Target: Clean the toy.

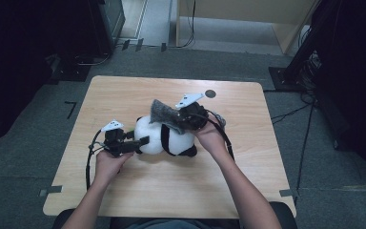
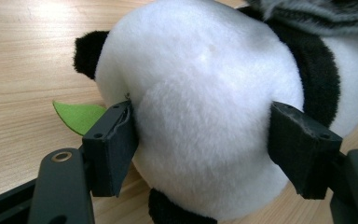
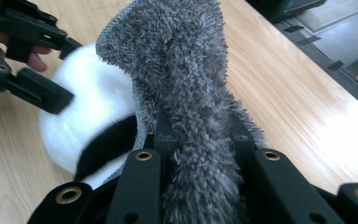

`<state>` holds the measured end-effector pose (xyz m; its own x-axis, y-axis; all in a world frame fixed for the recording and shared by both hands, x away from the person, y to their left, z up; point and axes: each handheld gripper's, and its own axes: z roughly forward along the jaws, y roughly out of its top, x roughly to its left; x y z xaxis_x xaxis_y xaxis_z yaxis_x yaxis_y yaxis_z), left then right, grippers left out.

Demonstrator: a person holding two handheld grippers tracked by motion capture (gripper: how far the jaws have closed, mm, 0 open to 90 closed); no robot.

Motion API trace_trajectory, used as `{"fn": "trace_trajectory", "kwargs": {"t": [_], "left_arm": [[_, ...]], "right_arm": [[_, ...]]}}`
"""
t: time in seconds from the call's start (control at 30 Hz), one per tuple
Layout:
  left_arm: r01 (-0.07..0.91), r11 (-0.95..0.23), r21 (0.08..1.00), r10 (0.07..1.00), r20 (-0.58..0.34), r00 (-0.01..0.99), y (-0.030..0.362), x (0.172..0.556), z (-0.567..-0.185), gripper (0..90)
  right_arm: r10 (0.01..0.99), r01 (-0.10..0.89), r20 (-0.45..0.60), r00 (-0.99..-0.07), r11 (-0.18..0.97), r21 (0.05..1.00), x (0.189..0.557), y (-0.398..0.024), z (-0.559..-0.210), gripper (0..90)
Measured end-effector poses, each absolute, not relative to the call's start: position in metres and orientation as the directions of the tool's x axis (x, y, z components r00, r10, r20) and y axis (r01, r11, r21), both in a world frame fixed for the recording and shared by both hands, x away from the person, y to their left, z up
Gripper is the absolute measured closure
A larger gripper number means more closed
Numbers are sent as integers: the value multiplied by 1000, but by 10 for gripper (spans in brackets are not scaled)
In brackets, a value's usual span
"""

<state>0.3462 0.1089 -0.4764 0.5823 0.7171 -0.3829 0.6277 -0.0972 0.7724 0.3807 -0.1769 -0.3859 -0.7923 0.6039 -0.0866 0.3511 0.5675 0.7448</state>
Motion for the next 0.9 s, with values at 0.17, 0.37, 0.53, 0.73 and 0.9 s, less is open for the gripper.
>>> {"fn": "trace_trajectory", "kwargs": {"t": [0.17, 0.37, 0.53, 0.73, 0.9], "left_arm": [[622, -101, 777, 717, -376, 586, 109, 346, -476, 265], [616, -105, 780, 717, -370, 591, 109, 346, -477, 257], [610, -112, 784, 719, -360, 595, 109, 345, -477, 253], [596, -116, 795, 721, -346, 601, 108, 344, -476, 253], [587, -118, 801, 722, -337, 604, 108, 343, -475, 254]], "right_arm": [[639, 372, -85, -764, 545, 752, 377, -199, -385, 728], [678, 402, -85, -730, 528, 748, 375, -227, -386, 730], [689, 416, -79, -720, 520, 746, 374, -234, -387, 731], [672, 378, -75, -737, 502, 778, 369, -223, -370, 733], [620, 326, -86, -780, 519, 790, 371, -191, -358, 733]]}}
